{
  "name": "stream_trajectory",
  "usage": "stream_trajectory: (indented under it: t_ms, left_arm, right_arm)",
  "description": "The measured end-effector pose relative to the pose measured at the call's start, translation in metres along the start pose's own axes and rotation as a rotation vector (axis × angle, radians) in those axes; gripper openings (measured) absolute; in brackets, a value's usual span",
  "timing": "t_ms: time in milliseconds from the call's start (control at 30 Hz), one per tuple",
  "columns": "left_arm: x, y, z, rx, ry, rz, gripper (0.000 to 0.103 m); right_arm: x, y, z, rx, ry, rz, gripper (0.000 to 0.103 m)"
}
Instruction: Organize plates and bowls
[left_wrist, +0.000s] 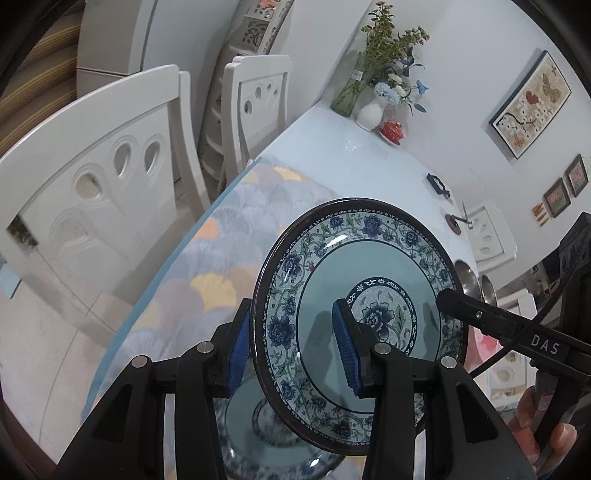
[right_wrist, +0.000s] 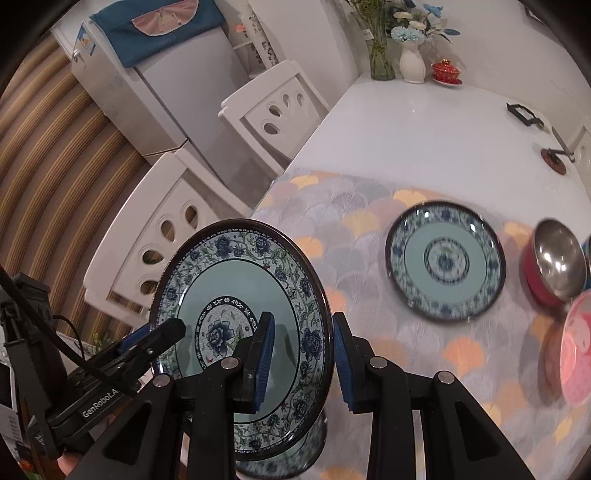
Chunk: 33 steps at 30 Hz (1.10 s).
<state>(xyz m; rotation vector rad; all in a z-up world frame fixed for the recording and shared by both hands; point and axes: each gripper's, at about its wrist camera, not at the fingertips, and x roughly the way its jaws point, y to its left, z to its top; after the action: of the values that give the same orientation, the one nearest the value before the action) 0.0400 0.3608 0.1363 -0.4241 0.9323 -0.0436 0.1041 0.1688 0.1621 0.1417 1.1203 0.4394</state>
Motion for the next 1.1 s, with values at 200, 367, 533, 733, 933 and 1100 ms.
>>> stream_trajectory:
  t_ms: [200,367,533,733,933,1100]
  left_arm:
    - [-0.010,0.014,-0.027,0.007,0.031,0.023,0.039]
    - [-0.010,0.025,-0.050,0.032,0.079,0.030,0.039]
    - [0.000,0.031,-0.073,0.066,0.137,0.036,0.039]
    - [0.013,0.033,-0.094,0.078,0.199,0.036,0.039]
    - [0.019,0.035,-0.104,0.086,0.224,0.049,0.039]
    - [0.022,0.040,-0.105,0.076,0.229,0.057,0.039]
  right_arm:
    - [0.009,0.004,-0.039,0.021,0.062,0.006,0.032]
    - [0.031,0.001,-0.071,0.066,0.158,0.027,0.032]
    - [0.048,-0.007,-0.098,0.114,0.230,0.024,0.033]
    - [0.057,-0.013,-0.118,0.128,0.280,-0.015,0.033]
    - [0.070,-0.016,-0.130,0.140,0.324,-0.040,0.033]
    - [0.079,-0.012,-0.132,0.133,0.341,-0.056,0.033]
